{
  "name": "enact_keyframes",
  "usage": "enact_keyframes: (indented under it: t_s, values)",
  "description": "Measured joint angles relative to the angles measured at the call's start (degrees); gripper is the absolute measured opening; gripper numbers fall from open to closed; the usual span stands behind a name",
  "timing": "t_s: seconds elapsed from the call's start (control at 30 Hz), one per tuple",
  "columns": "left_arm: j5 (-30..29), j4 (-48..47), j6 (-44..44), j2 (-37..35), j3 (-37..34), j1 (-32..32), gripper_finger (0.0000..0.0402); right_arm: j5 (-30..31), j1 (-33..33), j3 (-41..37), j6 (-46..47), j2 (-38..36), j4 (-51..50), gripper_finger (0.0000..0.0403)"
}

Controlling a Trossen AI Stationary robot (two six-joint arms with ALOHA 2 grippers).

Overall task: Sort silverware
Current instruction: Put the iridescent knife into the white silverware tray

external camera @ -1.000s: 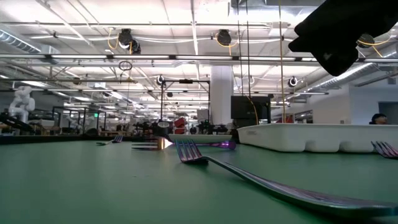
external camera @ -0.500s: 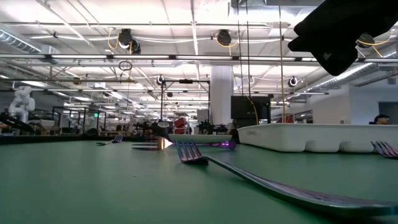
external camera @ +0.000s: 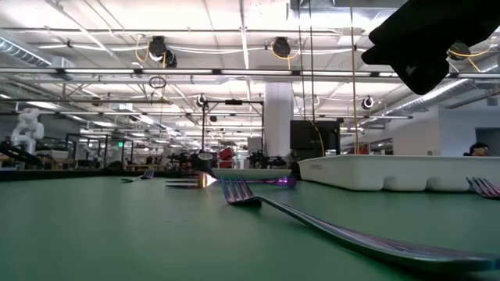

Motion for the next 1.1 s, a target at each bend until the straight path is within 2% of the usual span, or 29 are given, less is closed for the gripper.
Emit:
enact_keyframes:
  t_s: [0.13,0.37,0.5,0.8,1.1]
  values:
    - [-0.66,1.99,0.16,-0.05,-0.43,-0.02,0.0157,0.0,0.0,0.0,0.09,0.0,-0.04,0.01]
    - [-1.7,3.2,0.31,-0.03,-0.52,0.0,0.0086,0.0,0.0,0.0,-0.04,0.0,-0.04,0.01]
    - [-1.91,3.29,0.56,-0.03,-0.52,0.0,0.0064,0.0,0.0,0.0,-0.05,0.0,-0.07,0.01]
    - [-2.11,2.07,1.15,-0.53,-0.14,-0.05,0.0059,0.0,0.0,0.0,-0.08,0.0,-0.07,0.01]
    - [-3.61,-0.99,1.1,-3.93,0.6,-0.04,0.0058,0.02,0.0,0.0,-0.09,0.0,-0.07,0.01]
